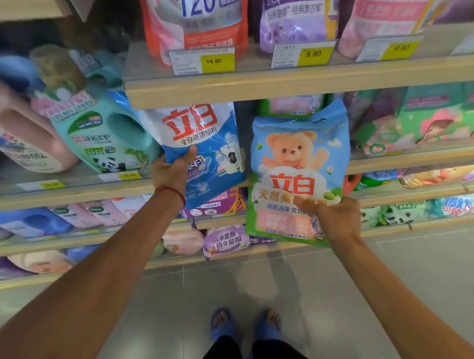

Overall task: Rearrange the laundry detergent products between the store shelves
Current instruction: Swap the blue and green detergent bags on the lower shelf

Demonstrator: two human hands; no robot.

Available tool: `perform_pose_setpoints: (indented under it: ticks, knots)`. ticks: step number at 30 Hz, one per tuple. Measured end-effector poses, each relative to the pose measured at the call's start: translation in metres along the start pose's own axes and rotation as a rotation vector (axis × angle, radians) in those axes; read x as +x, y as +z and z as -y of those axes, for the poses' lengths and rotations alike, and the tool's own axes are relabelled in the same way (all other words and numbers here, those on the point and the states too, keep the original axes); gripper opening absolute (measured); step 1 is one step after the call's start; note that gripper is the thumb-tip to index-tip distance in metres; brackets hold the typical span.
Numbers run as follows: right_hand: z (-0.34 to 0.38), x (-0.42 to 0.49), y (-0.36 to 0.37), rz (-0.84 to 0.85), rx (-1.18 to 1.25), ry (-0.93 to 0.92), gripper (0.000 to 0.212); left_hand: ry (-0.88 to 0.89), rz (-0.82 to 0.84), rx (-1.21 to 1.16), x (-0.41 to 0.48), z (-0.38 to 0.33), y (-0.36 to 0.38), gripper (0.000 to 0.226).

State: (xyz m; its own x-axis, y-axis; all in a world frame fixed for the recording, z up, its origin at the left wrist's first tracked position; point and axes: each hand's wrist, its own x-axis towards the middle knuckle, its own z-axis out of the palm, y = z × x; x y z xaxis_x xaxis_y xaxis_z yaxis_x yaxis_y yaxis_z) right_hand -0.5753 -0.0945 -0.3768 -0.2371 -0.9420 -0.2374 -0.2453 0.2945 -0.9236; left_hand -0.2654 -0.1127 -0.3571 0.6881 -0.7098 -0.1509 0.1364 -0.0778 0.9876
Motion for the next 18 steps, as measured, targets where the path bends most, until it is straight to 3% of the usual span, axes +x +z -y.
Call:
perform_pose_setpoints:
  ticks: [18]
  knots:
    - [-0.001, 0.051, 0.036, 0.062, 0.217, -0.136, 0.038, 0.131, 0.122, -0.167, 0.087, 0.008, 0.022, 0.017]
